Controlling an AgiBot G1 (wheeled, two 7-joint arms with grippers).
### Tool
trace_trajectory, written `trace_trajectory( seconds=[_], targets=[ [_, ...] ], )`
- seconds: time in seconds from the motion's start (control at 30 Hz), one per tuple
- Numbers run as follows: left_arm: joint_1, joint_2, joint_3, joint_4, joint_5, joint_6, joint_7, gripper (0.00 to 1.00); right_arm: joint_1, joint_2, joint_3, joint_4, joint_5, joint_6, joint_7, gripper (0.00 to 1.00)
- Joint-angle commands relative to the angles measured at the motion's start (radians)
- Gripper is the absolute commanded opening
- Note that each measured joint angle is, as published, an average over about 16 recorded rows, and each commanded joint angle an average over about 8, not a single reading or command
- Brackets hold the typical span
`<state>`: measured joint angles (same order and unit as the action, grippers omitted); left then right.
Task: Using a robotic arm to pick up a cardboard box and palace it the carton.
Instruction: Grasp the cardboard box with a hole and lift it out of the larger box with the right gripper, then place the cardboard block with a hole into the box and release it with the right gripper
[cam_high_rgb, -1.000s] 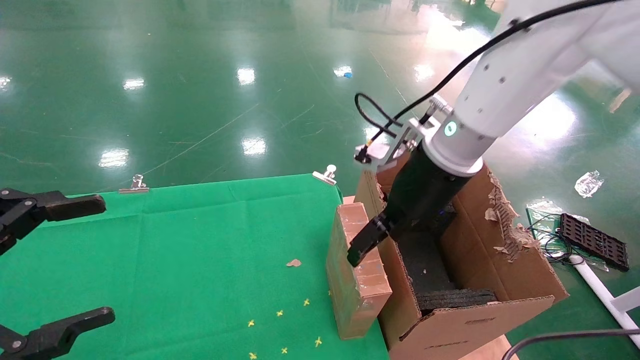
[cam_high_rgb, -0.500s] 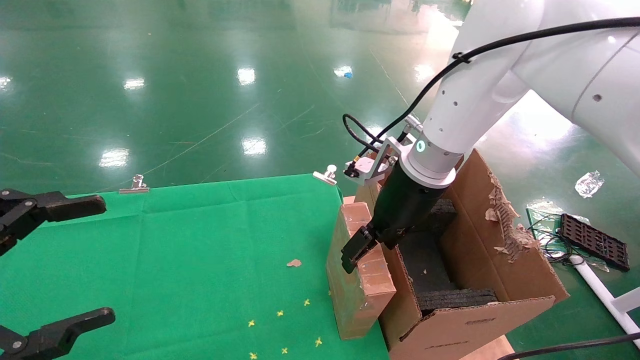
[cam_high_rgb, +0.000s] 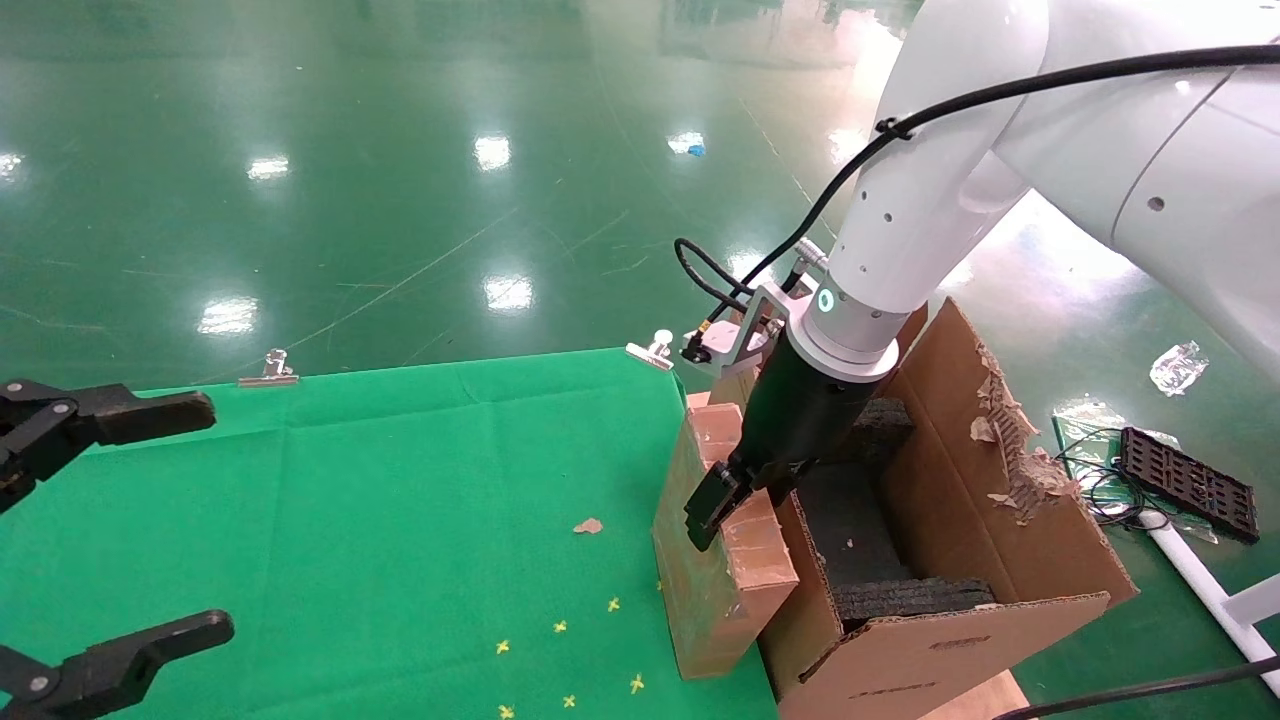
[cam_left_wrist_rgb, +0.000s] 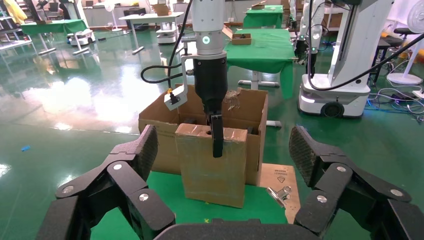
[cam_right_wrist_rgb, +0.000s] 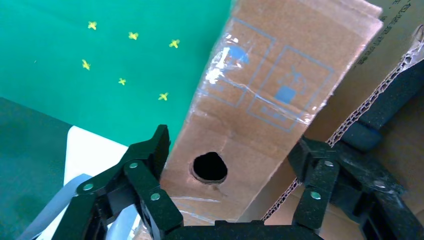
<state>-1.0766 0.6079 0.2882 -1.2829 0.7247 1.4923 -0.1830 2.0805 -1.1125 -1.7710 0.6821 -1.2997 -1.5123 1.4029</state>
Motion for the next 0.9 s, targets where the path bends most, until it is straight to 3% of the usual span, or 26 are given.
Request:
trace_trajectory(
  seconds=[0.03, 0.53, 0.73, 0.9],
  targets=[
    [0.000, 0.000, 0.000, 0.000, 0.000, 0.000, 0.000, 0.02, -0.001, -0.001, 0.000, -0.001, 0.000, 0.000, 0.001, 0.00],
    [0.000, 0.000, 0.001, 0.000, -0.001, 0.000, 0.001, 0.00, -0.003, 0.009, -0.002, 0.020, -0.003, 0.007, -0.019, 0.00],
    [0.000, -0.001, 0.001, 0.000, -0.001, -0.001, 0.001, 0.00, 0.044, 0.052, 0.038, 0.059, 0.029, 0.015, -0.122, 0.00],
    [0.000, -0.001, 0.002, 0.000, -0.001, -0.001, 0.001, 0.00, 0.148, 0.122, 0.098, 0.064, 0.062, 0.023, -0.255, 0.00]
  ],
)
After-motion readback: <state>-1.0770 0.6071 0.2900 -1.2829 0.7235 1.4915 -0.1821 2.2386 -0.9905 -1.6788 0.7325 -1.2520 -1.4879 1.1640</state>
